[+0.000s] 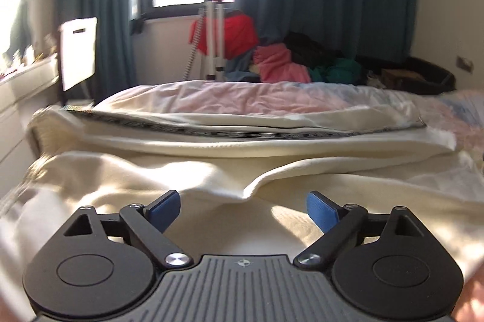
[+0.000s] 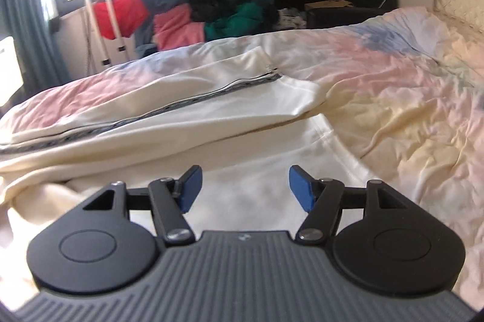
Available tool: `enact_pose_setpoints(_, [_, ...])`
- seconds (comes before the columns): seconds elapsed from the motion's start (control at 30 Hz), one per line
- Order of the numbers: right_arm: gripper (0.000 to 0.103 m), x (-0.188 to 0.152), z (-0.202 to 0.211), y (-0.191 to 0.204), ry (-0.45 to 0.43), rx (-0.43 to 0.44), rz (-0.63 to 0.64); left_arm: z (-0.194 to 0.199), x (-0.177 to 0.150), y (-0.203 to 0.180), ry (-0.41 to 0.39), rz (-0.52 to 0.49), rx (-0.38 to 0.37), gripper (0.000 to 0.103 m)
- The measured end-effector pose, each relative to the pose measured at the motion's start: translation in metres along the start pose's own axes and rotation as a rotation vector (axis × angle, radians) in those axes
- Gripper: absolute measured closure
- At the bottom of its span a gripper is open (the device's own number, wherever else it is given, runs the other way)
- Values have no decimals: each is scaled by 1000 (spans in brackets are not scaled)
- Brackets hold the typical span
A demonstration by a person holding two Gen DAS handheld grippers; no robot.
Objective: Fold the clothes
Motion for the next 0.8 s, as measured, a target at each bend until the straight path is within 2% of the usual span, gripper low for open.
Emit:
enact_pose_setpoints(0.13, [37,-12,7,-6,24,7,-58,30,-6,30,2,147,29,8])
enact_pose_setpoints(0.27, [37,-15,4,-24,37,-7,-136,57,-17,99,20,439,94,8])
enact_pose_setpoints(0.37, [37,-16,5,-50,12,-54,-203,79,-31,151,9,650,81,8])
enact_pose_setpoints(0.47, [37,-14,8,-76,-20,-113,-264,103,-42,191,-51,739,121,8])
enact_pose_setpoints(0.7, [37,-28,11,-144,-25,-173,-550,87,-66,228,-13,990,-21,8])
enact_pose_setpoints(0.8, [37,-43,18,-168,-32,-143,-728,68,-72,237,47,1054,-78,8])
Point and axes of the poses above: each gripper's, at about its wrist camera, not at the fingertips, and z roughly against the way its jaws point, y to its left, x to its top, the point moved 8 cm from there along -z, roughly the way its jaws point, and after that the axes turned 14 degrees about y, right-handed, at the moved point
